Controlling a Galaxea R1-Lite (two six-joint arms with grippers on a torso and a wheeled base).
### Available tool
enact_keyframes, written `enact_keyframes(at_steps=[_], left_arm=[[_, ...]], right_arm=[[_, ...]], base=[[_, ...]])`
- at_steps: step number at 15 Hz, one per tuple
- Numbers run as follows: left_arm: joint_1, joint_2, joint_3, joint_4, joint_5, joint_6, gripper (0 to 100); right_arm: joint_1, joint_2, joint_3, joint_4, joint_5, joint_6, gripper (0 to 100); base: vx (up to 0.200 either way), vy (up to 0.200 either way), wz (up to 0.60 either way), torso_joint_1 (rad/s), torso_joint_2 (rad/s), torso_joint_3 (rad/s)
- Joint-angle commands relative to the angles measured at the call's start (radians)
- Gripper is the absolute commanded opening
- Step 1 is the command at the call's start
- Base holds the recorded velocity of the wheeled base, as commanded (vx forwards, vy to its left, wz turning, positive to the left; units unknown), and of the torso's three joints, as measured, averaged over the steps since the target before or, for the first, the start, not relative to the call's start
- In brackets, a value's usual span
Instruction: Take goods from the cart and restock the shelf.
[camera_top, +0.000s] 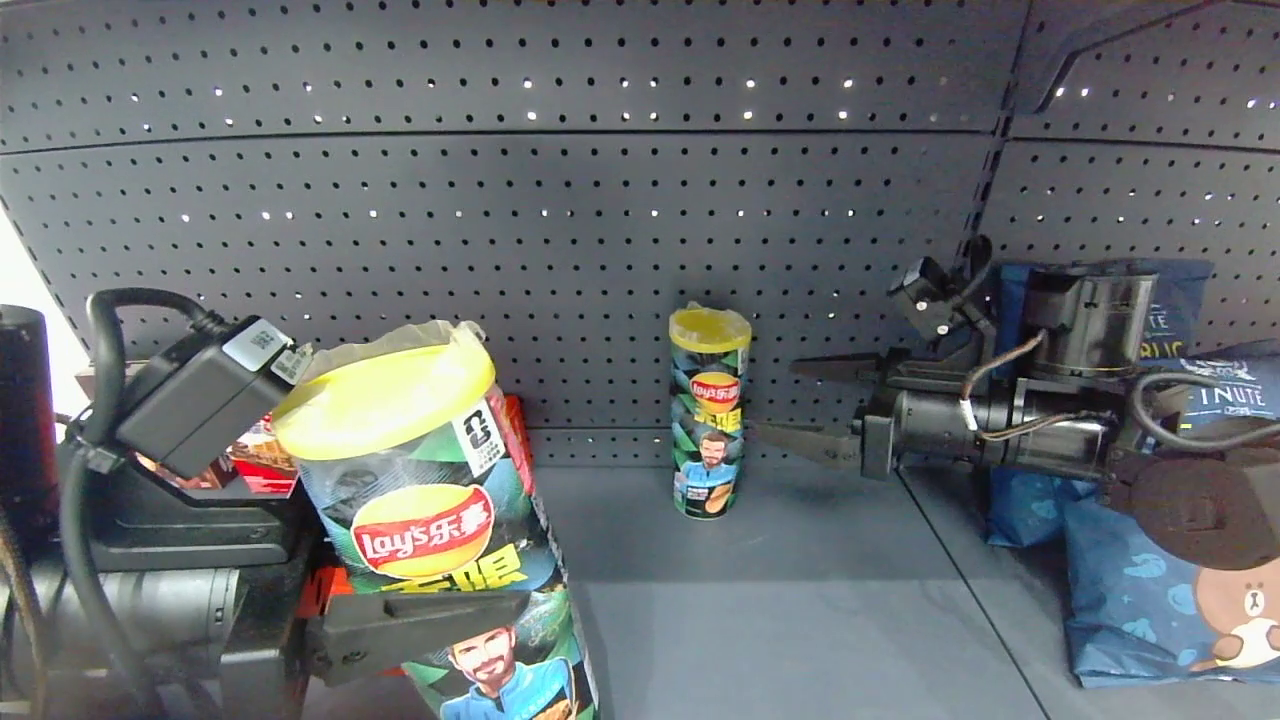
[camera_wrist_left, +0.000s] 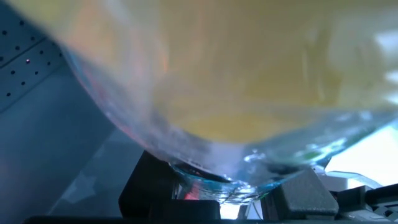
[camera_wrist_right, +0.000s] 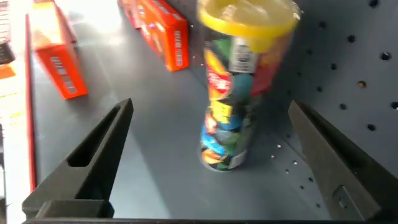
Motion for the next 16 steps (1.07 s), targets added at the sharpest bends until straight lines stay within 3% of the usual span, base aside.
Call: enact_keyframes(at_steps=[1, 16], left_arm=[[0.0, 0.002, -0.006, 0.001, -0.001, -0.001, 0], [0.001, 0.01, -0.006, 0.004, 0.002, -0.002, 0]], right_arm=[[-0.018, 0.095, -0.033, -0.015, 0.007, 0.0, 100], [-0.017, 0.291, -0.128, -0.066, 0.069, 0.0, 100]], base=[[0.0, 0.0, 0.0, 0.0, 0.0, 0.0], [0.0, 0.0, 0.0, 0.0, 0.0, 0.0]])
